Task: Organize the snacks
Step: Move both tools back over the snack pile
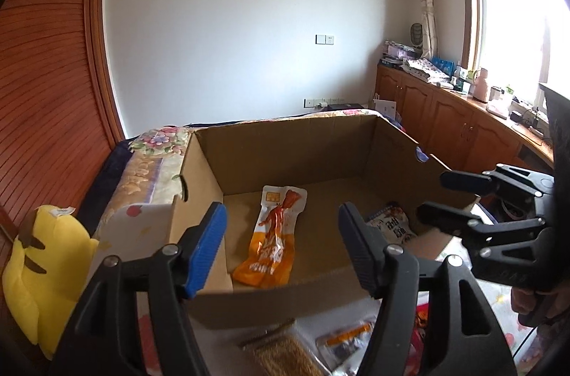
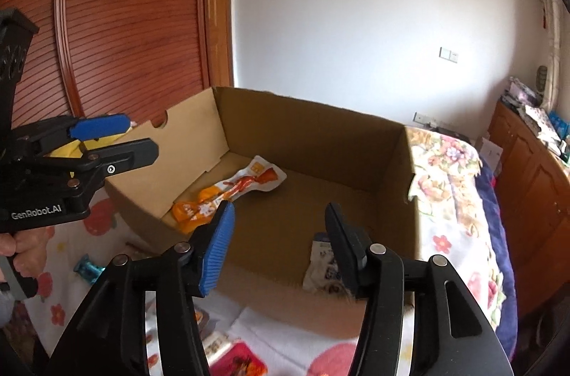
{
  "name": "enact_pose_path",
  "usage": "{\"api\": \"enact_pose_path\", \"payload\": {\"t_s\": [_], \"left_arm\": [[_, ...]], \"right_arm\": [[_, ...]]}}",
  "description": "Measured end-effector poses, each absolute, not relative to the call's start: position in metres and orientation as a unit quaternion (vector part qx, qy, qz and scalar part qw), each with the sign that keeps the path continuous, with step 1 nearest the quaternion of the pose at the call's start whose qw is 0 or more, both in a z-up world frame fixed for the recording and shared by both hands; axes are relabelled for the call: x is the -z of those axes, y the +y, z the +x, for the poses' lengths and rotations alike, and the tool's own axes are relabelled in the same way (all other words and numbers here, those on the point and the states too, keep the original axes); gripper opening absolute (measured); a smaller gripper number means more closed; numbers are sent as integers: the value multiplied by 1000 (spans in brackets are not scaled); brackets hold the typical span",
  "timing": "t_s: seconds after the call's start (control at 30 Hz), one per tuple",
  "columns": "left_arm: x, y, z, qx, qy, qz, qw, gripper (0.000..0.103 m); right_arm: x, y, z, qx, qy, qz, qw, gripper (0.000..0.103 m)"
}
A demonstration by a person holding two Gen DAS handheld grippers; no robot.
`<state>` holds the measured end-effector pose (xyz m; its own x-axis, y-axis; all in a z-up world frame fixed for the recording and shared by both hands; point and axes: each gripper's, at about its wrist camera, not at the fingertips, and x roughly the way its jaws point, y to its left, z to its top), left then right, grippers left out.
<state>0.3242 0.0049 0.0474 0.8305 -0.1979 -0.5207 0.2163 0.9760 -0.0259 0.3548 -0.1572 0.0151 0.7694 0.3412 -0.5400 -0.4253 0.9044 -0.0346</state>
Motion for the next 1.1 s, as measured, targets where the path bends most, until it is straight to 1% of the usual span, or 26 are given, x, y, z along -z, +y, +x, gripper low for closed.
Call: {"api": "enact_pose_path", "payload": {"t_s": [0.23,0.47,0.53,0.7,1.1], "left_arm": [[-54,8,286,118,266,9,957,68],[-47,3,250,128,272,9,954,70],[-42,1,241,132,275,9,952,70],[-33,-5,221,135,278,12,951,71],[0,-13,189,139,308,5,941,71]], "right_arm": [[-29,-168,313,-182,263,-73,944,60],[-28,-178,274,-178,269,-64,944,65],[-25,-179,264,-178,273,-63,943,68],[-14,-181,237,-183,284,-58,939,70],[33,-181,202,-198,326,-38,924,71]]}}
